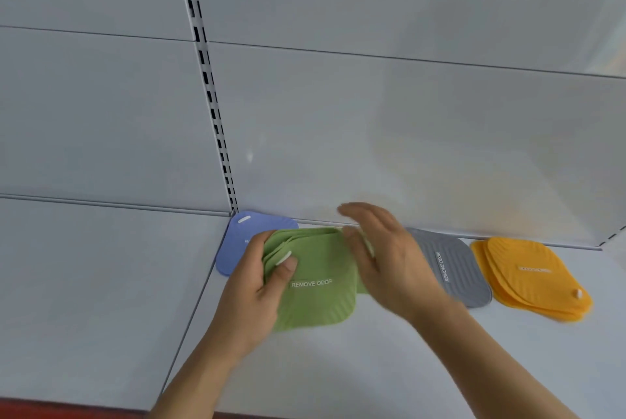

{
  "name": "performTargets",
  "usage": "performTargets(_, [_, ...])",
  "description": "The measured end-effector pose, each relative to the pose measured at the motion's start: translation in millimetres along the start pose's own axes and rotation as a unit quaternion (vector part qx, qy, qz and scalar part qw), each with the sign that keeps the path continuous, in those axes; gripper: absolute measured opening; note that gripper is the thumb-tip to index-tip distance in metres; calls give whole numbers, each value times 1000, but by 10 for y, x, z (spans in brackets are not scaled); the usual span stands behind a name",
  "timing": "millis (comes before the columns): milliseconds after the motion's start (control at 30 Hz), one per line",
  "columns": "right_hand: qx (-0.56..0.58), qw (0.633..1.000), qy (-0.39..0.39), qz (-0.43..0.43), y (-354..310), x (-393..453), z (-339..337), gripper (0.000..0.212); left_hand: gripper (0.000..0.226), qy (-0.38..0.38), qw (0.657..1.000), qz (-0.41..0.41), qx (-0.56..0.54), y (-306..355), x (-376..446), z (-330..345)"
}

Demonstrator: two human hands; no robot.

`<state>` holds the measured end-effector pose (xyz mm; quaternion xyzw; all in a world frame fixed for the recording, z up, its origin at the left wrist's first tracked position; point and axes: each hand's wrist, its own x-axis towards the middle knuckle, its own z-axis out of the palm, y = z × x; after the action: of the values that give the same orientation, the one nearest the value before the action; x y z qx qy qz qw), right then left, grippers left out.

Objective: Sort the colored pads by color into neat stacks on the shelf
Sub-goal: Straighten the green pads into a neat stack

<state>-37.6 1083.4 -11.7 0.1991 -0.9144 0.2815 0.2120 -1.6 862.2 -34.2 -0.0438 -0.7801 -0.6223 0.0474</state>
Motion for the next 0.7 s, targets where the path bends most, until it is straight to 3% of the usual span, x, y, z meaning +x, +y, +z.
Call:
performTargets(33, [-56,997,-16,54,125,42,-22,33,19,9,1000,1,3,-6,6,-45])
performTargets(100, [-201,954,-148,168,329,99,2,33,21,29,1000,0,0,-28,17,-148])
performTargets(167, [-275,902,-261,205,433,105,84,43,28,46,999,-5,-7,-32,21,-241])
performTargets(200, [-280,895,-281,204,460,98,131,47,31,51,999,-7,-11,-26,20,-280])
performTargets(400, [-178,930,-224,231,552,181,263,45,32,76,997,-21,-27,-56,27,-433])
performTargets(500, [-146,942,-195,233,612,199,264,33,32,81,996,-25,-38,-59,26,-448])
performTargets(600, [-99,973,-133,161,528,160,130,20,31,78,995,-32,-49,-53,41,-463])
performTargets(700, [-47,984,-161,63,255,171,-284,14,31,74,995,-38,-59,-37,79,-472])
